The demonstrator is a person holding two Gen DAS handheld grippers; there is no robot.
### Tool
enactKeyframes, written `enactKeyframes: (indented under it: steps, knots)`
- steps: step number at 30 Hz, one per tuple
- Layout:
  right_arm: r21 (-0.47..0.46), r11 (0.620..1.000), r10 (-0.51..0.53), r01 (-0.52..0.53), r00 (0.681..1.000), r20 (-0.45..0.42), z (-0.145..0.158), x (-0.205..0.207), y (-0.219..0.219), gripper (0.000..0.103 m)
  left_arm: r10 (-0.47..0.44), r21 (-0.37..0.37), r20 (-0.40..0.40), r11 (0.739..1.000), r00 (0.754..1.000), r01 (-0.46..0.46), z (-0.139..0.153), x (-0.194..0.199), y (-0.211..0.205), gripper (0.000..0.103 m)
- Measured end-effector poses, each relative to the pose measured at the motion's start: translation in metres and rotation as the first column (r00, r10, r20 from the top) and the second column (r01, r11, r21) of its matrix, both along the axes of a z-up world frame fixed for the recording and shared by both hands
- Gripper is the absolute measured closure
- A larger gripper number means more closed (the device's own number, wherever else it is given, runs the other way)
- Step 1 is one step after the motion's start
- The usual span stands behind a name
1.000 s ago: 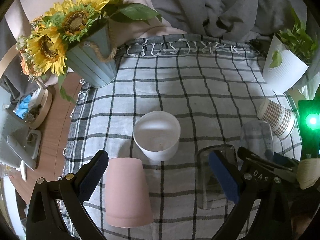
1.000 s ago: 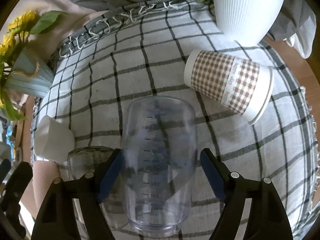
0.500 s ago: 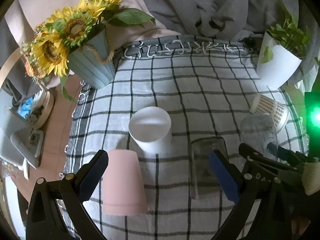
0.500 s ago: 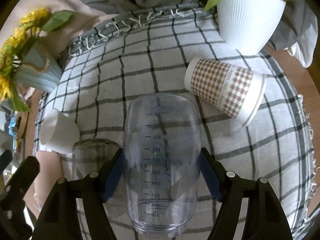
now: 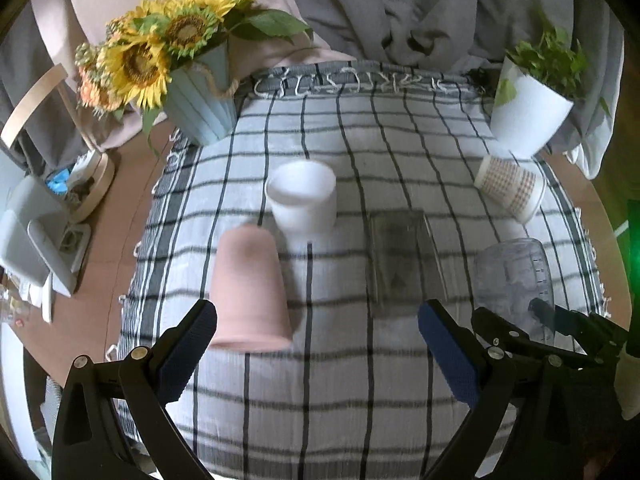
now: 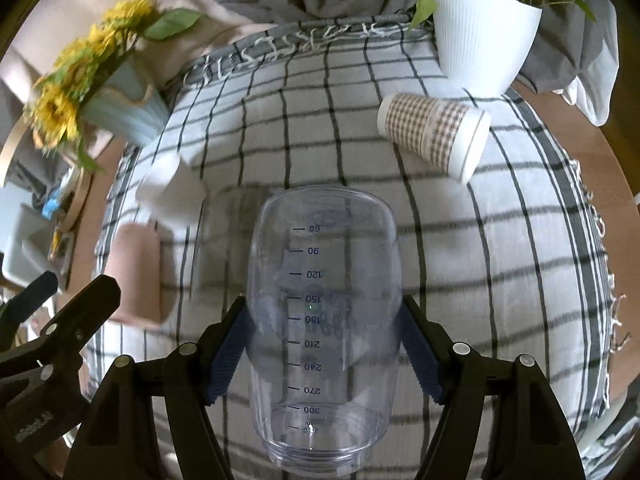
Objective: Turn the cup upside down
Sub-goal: 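Lift the clear measuring cup with the right tool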
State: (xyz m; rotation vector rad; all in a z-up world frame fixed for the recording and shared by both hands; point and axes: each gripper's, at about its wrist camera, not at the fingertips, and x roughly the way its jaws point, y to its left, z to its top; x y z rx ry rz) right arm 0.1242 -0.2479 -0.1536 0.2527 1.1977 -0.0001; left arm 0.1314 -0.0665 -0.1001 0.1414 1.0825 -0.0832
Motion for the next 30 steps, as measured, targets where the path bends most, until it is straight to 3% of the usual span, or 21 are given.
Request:
enactKeyframes:
  steps: [17,30]
  knots:
    - [-0.015,0.999,0.034,-0.035,0.994,-0.105,-0.047,-0.032,0.009,0.031,0.045,0.01,-0.119,0.999,0.992,-0.044,-0.042,-0.038,0.009,0.0]
    - [-0.016,0.999,0.044,-0.046,0.993,-0.106,-0.048,-0.032,0.012,0.03,0.053,0.016,-0.137,0.999,0.989,-0.051,-0.048,-0.038,0.009,0.0]
